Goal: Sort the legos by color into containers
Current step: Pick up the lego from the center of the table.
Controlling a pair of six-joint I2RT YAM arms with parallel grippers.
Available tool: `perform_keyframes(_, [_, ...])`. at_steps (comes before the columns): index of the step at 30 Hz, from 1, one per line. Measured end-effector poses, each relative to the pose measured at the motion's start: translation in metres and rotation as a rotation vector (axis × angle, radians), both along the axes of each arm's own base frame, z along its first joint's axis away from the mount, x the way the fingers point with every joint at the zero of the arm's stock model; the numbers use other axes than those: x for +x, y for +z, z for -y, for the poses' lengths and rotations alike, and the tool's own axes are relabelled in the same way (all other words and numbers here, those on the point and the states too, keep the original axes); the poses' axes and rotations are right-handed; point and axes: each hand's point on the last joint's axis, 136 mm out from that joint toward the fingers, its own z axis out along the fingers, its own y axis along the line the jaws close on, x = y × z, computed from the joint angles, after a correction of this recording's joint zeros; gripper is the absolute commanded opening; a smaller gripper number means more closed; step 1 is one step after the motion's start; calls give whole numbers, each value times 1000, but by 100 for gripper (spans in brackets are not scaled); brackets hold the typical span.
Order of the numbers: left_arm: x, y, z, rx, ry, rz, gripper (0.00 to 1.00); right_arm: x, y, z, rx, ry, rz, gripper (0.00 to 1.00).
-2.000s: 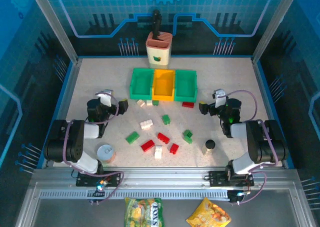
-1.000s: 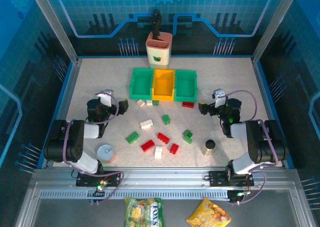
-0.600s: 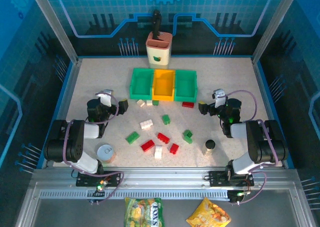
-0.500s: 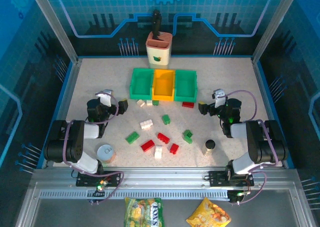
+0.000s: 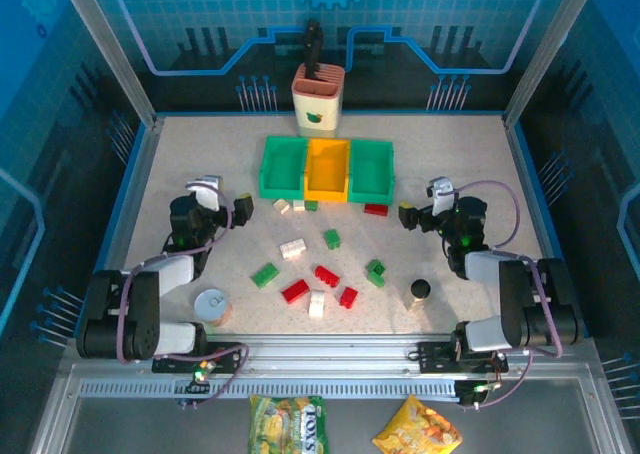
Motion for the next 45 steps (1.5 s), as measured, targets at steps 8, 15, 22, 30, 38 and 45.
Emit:
perform_keyframes(8, [-3,15,-3,-57,71,-69,99,5,22,-2,3,-20,-48,97])
perform_keyframes(15, [-5,34,-4,-152,128,-173,99,1,29,-26,-27,-23,-164,95])
perform_keyframes(22, [-9,55,4,-196,105,-296,99,-3,35,-33,22,-95,-282,89])
perform_keyframes(30, [-20,82,15,-164,22,-370,99,-22,19,-64,60,-162,-398,78])
perform_keyframes(38, [-37,74,24,-105,-63,-443,99,-33,-14,-86,60,-267,-487,79])
perform_keyframes(45, [-43,69,29,-60,-131,-449,99,-30,-30,-103,10,-328,-489,87])
